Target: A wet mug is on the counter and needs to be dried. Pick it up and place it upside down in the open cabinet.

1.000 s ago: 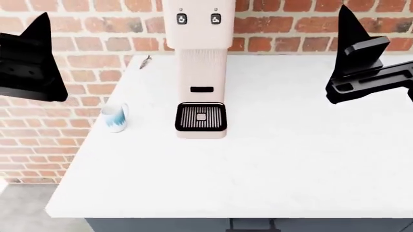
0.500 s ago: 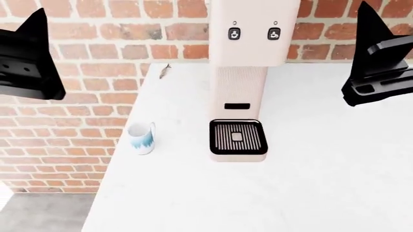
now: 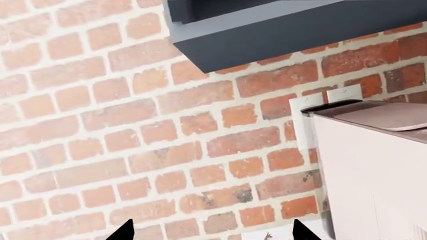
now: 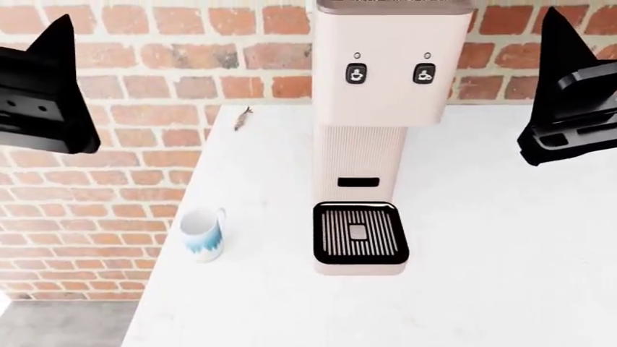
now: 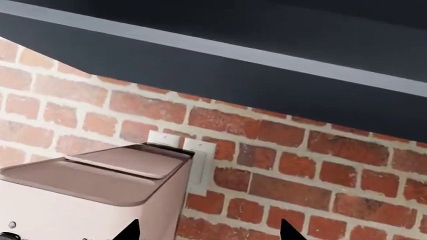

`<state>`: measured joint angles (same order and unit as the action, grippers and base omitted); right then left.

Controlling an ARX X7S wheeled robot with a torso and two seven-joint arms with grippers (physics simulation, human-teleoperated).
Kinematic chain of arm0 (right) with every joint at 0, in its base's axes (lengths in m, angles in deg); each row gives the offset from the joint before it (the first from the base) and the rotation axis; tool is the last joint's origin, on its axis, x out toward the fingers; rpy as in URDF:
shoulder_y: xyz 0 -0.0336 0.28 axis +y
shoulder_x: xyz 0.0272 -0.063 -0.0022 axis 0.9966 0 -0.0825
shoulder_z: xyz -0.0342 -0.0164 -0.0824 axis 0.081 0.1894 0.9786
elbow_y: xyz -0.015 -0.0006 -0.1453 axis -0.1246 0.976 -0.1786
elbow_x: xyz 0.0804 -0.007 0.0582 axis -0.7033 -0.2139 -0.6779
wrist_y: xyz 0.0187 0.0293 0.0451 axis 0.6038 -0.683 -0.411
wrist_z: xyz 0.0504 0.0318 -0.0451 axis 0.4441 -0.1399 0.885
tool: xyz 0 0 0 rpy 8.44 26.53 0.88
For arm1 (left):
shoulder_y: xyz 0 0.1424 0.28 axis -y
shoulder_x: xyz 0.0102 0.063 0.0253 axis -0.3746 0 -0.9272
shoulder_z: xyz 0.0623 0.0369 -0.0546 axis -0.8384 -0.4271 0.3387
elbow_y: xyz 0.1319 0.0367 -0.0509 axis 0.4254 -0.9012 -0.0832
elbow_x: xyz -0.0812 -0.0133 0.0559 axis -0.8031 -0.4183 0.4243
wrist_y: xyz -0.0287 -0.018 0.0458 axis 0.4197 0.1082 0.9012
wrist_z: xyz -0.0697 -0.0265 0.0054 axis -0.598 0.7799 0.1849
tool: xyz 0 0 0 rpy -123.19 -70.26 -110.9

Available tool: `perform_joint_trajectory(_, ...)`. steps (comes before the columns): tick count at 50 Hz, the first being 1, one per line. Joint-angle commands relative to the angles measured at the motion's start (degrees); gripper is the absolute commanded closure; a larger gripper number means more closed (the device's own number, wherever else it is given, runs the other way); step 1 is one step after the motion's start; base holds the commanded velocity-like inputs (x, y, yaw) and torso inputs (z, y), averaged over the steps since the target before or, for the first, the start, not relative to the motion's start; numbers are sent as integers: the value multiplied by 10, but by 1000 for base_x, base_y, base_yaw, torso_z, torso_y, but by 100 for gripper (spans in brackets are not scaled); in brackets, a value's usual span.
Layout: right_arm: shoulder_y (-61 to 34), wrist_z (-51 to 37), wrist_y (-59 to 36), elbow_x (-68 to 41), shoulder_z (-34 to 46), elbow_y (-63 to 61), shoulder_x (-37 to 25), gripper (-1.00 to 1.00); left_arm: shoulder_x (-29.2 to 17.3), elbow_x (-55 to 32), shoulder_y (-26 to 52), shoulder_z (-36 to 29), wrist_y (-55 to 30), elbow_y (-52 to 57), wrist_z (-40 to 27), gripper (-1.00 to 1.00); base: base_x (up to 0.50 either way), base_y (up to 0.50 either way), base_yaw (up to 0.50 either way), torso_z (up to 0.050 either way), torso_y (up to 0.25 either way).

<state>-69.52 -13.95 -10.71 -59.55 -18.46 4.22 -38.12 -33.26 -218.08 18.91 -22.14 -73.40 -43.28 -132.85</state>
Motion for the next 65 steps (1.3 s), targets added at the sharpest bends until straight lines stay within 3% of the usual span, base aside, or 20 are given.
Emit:
perform_joint_trajectory(1,6,0,7,-13,3,0,-9,-100,-3,-4,-1,-10,3,4,9,-100,0,0,0,0,0)
perform_joint_trajectory(7,3,1,16,-40,7,5,-22,-100,-14,-19,-16,-20,-25,1,46,-100,0,0,0,0,0)
perform_joint_trajectory(18,25,21,13,-27,-12,1,-18,-100,-53,-2,-98,40,-57,17,139,-100,0,0,0,0,0)
perform_joint_trajectory(27,40,36,8,-3,-28,-9,-9,-100,-94,-34,-151,45,-54,27,155,-100,0,0,0,0,0)
perform_joint_trajectory(34,60,48,5,13,-41,-15,-2,-100,-118,-30,-260,117,-31,53,196,-100,0,0,0,0,0)
perform_joint_trajectory(40,62,50,6,16,-41,-16,-2,-100,-122,-14,-388,215,-42,69,231,-100,0,0,0,0,0)
perform_joint_trajectory(46,66,55,6,22,-43,-16,-1,-100,-96,-4,-498,310,-93,61,262,-100,0,0,0,0,0)
perform_joint_trajectory(52,75,60,7,28,-48,-18,1,-100,-21,23,-586,395,-173,39,318,-100,0,0,0,0,0)
perform_joint_trajectory(65,101,71,8,42,-62,-29,9,-100,109,142,-651,447,-288,37,403,-100,0,0,0,0,0)
